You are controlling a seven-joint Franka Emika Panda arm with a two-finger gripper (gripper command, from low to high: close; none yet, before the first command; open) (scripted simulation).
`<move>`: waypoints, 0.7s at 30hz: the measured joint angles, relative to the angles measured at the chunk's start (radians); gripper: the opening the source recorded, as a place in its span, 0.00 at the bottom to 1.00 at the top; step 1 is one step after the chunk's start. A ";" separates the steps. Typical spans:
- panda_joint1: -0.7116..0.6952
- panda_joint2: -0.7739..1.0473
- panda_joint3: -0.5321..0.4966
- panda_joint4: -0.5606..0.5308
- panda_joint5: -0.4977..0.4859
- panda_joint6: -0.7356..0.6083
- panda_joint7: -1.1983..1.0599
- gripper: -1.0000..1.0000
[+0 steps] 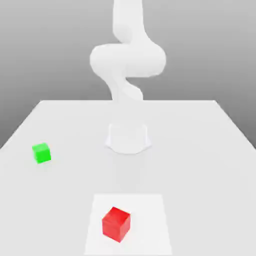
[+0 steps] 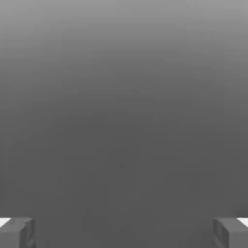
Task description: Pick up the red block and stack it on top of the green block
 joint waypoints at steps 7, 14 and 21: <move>0.099 0.241 -0.110 -0.081 0.023 0.113 -0.306 0.50; 0.168 0.477 -0.193 -0.161 0.065 0.222 -0.619 0.50; 0.185 0.714 -0.221 -0.240 0.098 0.331 -0.926 0.50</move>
